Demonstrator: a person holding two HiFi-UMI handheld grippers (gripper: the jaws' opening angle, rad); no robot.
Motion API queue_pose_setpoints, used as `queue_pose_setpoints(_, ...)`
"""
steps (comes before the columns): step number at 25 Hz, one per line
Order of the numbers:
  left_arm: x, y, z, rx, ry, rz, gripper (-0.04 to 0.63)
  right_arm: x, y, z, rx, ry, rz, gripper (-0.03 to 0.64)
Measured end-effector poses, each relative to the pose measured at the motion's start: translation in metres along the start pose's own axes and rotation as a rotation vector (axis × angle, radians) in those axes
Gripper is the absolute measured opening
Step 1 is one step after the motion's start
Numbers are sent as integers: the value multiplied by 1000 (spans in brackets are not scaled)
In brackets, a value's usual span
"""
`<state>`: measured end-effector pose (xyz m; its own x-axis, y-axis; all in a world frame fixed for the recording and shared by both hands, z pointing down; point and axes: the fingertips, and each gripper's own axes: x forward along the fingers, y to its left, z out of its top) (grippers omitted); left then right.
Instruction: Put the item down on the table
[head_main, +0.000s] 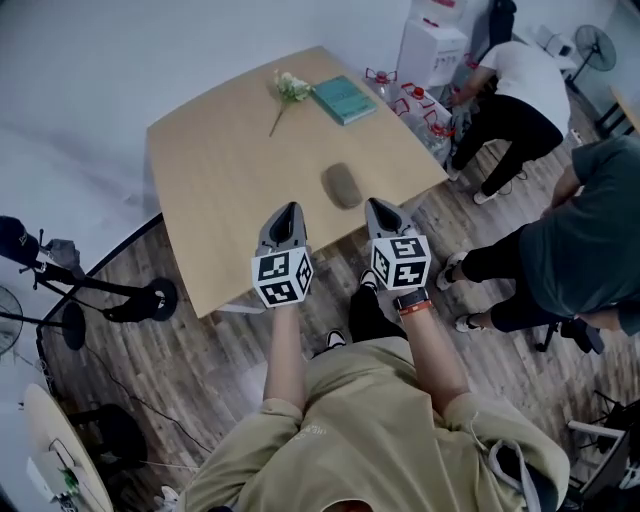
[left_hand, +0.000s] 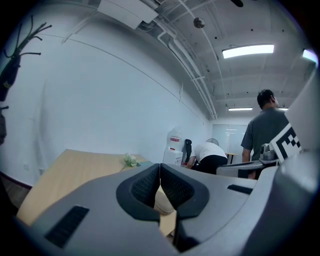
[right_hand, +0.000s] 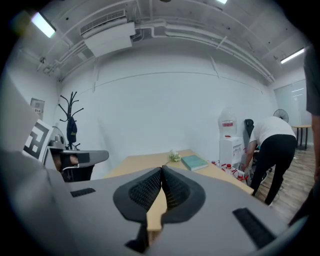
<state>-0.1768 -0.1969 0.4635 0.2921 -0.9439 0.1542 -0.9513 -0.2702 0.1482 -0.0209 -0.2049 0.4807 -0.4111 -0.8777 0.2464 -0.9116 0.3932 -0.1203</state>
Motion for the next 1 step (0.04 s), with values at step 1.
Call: queue_pose_setpoints(1,-10,12,-8,-21,10,18,25,2,16,-13,-7,29,33,15)
